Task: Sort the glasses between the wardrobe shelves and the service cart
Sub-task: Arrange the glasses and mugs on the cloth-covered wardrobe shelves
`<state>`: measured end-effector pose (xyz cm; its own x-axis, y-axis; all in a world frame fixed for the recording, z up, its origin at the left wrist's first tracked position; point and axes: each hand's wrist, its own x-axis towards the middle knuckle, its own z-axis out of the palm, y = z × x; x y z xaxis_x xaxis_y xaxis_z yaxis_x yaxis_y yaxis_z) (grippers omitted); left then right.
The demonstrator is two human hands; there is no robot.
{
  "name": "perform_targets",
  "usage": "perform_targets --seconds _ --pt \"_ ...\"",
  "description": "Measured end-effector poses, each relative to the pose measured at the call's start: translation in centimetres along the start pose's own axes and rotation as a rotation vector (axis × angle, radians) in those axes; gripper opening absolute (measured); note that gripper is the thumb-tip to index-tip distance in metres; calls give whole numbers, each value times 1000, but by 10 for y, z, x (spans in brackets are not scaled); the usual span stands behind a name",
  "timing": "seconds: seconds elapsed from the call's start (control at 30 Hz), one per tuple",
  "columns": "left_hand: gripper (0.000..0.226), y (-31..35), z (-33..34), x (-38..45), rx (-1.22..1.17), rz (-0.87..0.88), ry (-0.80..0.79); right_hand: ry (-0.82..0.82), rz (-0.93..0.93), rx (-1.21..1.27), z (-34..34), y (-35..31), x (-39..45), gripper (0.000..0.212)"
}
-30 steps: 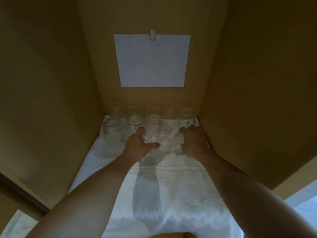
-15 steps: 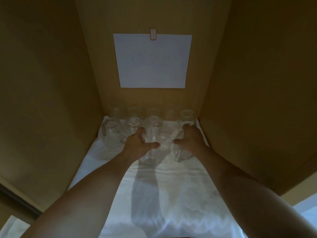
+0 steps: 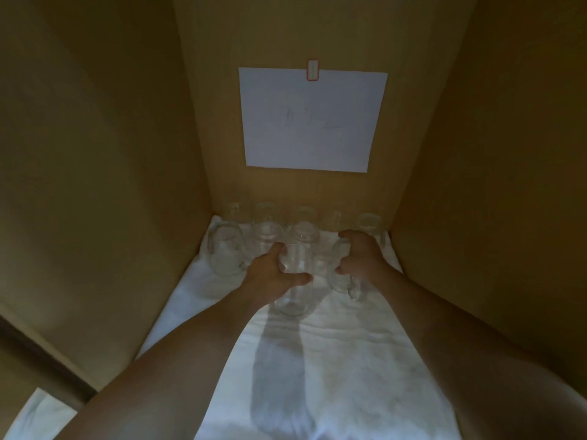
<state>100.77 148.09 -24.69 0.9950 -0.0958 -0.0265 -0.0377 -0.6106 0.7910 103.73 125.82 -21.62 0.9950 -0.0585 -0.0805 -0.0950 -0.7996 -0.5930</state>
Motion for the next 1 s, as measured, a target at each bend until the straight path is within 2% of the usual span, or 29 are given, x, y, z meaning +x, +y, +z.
perform_targets --seconds 0.3,0.47,0.57,0.63,0.7,0.77,0.87,1.0 --pt "77 -1 1 5 -8 -3 -10 51 -85 69 13 11 22 87" --pt "76 -1 1 7 -5 -13 -16 -15 -124 -132 13 15 27 88" --pt "75 0 2 6 13 -10 -15 128 -111 -137 20 11 12 85" --pt "75 -1 1 5 1 -14 -13 299 -60 53 31 10 -5 81" --pt "77 -1 0 3 -31 -30 -19 483 27 245 43 10 -21 69" --pt "80 0 -1 2 -55 -43 -29 560 85 316 51 11 -32 51" --pt "78 5 -3 2 -62 -60 -49 537 172 363 55 16 -40 32" --pt "79 12 -8 7 -105 -159 -4 369 259 447 51 28 -45 26"
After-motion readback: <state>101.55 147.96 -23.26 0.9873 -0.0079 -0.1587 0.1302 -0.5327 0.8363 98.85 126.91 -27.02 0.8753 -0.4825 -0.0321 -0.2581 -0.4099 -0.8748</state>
